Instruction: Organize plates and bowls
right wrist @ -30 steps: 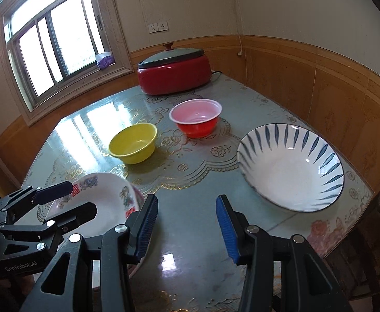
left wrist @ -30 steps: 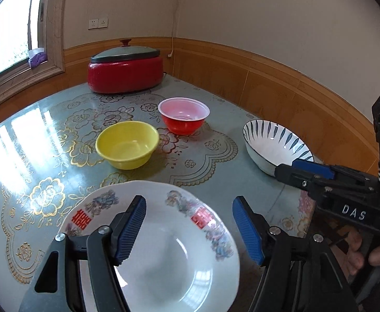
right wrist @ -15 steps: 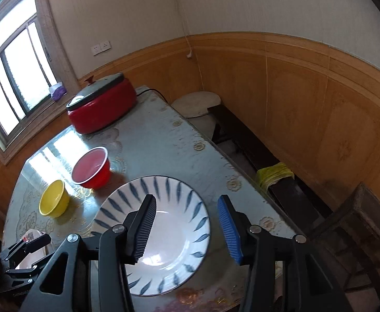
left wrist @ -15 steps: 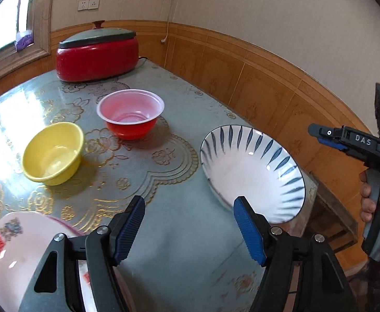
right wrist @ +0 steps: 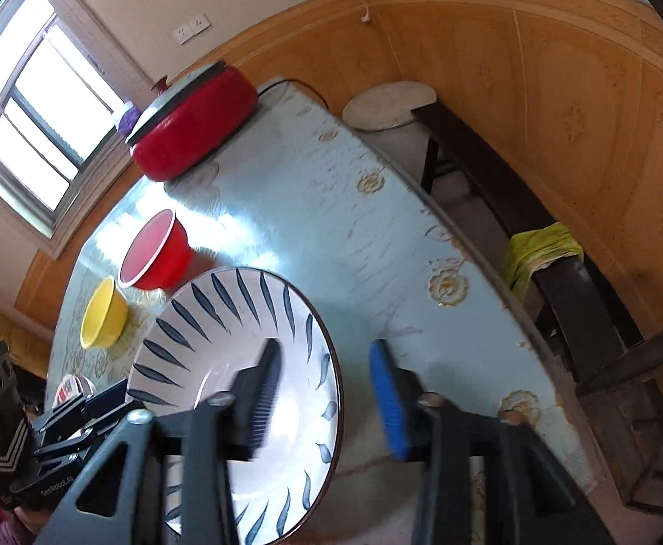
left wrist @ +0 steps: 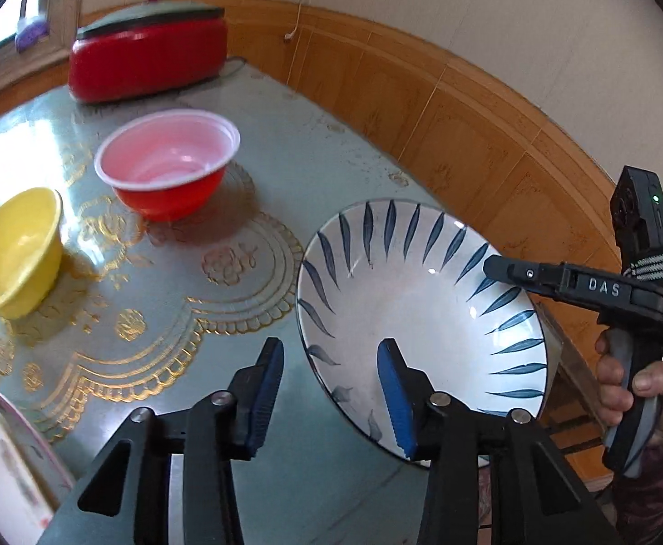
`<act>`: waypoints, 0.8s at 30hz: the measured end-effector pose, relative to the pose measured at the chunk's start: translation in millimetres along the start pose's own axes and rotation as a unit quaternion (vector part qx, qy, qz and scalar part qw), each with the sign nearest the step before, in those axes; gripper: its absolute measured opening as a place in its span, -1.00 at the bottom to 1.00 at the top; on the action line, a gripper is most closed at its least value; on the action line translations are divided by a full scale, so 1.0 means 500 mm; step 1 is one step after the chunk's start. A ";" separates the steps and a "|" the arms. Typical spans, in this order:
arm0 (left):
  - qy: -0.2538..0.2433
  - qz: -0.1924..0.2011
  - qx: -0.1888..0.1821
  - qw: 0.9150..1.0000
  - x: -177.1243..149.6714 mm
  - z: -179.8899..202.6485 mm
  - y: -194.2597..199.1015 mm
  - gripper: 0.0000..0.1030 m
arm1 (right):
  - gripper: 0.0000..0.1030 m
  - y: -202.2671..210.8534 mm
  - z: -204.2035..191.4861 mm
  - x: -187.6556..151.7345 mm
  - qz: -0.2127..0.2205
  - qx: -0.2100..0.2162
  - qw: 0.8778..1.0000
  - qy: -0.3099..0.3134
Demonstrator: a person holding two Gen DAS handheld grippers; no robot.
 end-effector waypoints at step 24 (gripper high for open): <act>0.026 0.027 0.160 0.986 -0.051 -0.071 0.112 -0.69 | -0.83 -0.036 -0.170 -0.048 -0.011 0.068 0.989 0.131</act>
Point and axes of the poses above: each gripper's, at about its wrist camera, not at the fingertips, and y roughly against the way its jaws point, z to its right, x to its top, the point moved 5 cm from there along -y, roughly the way its jaws point, and after that the axes turned 15 degrees about -x, right-handed, at the moved point
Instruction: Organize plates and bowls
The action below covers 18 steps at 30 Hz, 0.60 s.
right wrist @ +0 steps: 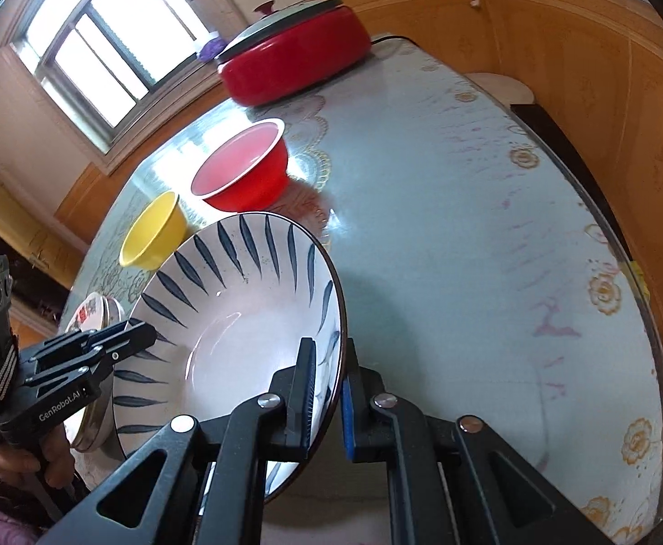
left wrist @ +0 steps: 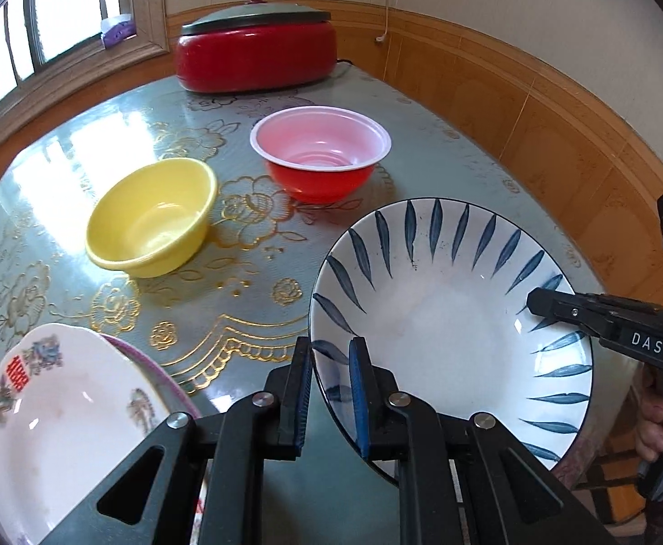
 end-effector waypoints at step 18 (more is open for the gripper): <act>-0.017 0.010 -0.010 1.000 -0.009 -0.020 0.034 -0.65 | -0.73 -0.012 -0.038 -0.017 -0.016 -0.036 0.999 -0.013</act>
Point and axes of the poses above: each gripper's, at about its wrist camera, not at the fingertips, and y roughly against the way its jaws point, z to its right, x to its top, the point moved 5 cm from there along -y, roughly the way its jaws point, and after that the axes turned 15 degrees about -x, right-handed, at the moved point
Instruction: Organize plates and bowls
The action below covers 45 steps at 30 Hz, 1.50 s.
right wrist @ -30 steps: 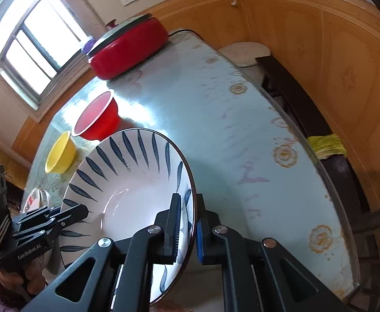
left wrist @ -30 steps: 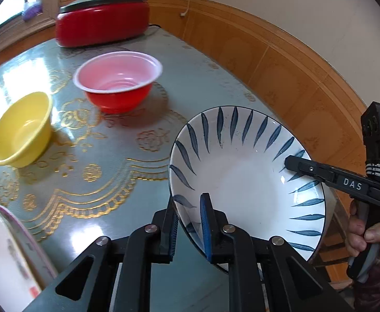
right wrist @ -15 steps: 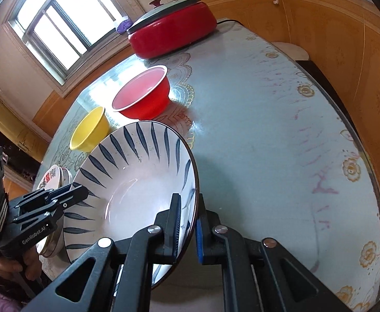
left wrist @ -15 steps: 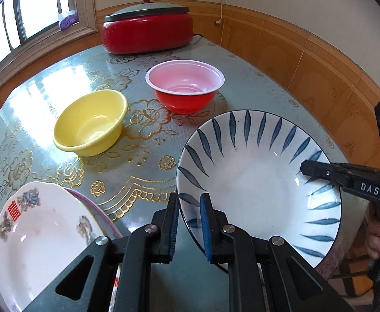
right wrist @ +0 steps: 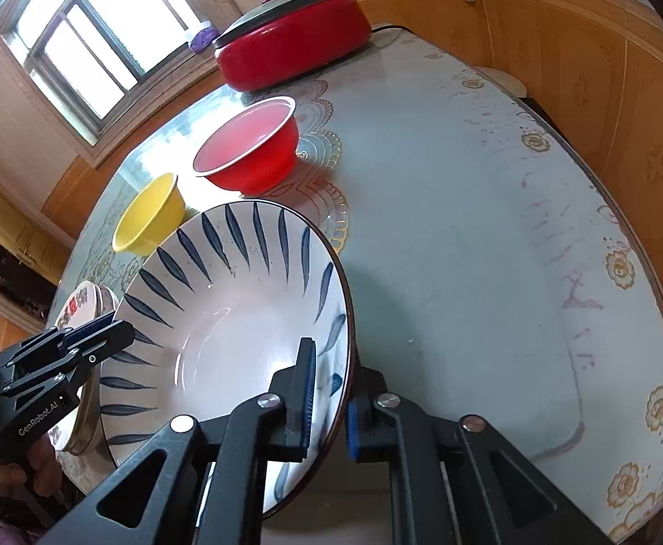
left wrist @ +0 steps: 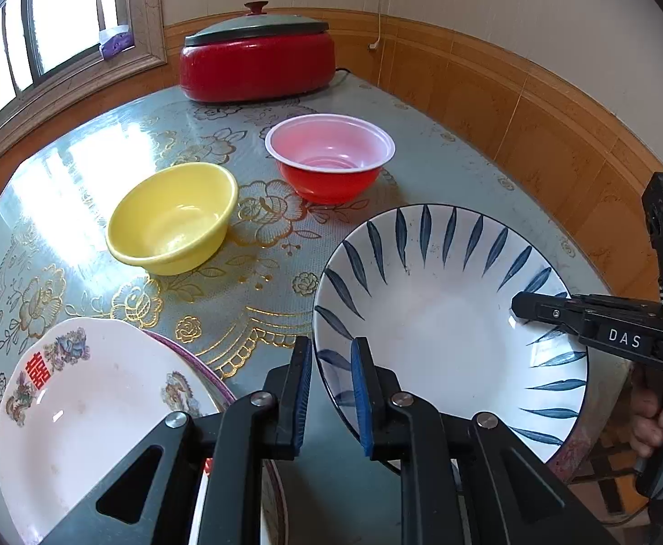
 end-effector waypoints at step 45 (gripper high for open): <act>0.139 0.060 -0.042 0.988 0.122 -0.336 0.087 -0.55 | -0.45 -0.055 -0.338 0.174 -0.043 0.079 0.994 -0.058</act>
Point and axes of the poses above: each gripper's, at about its wrist camera, not at the fingertips, and y roughly against the way its jaws point, z to its right, x to its top, the point moved 5 cm from there along -y, roughly the way its jaws point, and after that the axes turned 15 degrees about -x, right-handed, at the moved point
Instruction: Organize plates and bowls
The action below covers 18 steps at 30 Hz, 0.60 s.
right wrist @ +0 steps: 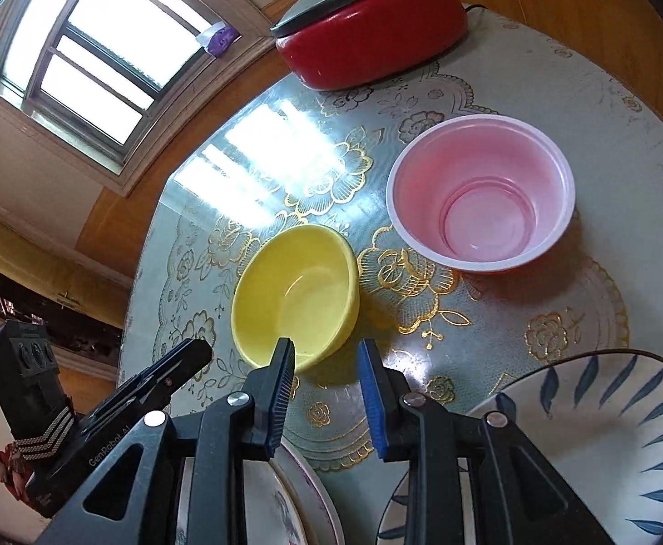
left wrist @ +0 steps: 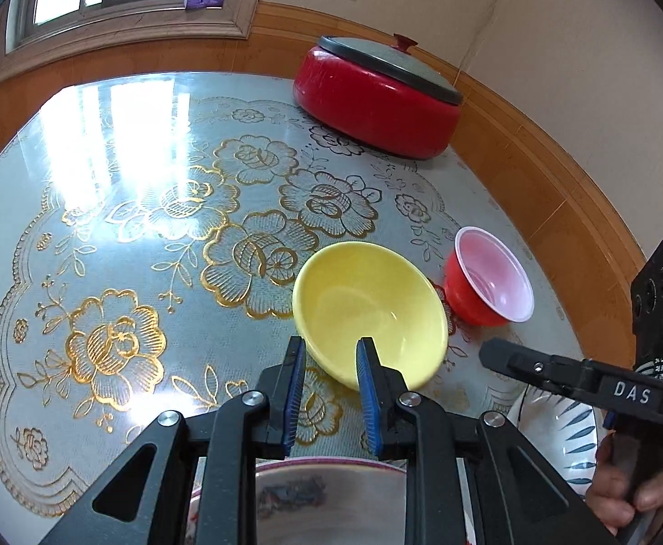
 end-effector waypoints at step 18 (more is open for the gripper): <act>0.000 -0.032 0.013 0.999 0.030 -0.039 -0.078 -0.74 | -0.76 -0.095 -0.016 0.036 -0.012 -0.050 0.999 0.014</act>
Point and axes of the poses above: each gripper's, at about its wrist camera, not at the fingertips, and y roughly against the way its jaws point, z to its right, x to its top, the point moved 5 cm from there along -y, roughly the way its jaws point, and after that the axes turned 15 degrees about -x, right-handed, at the moved point
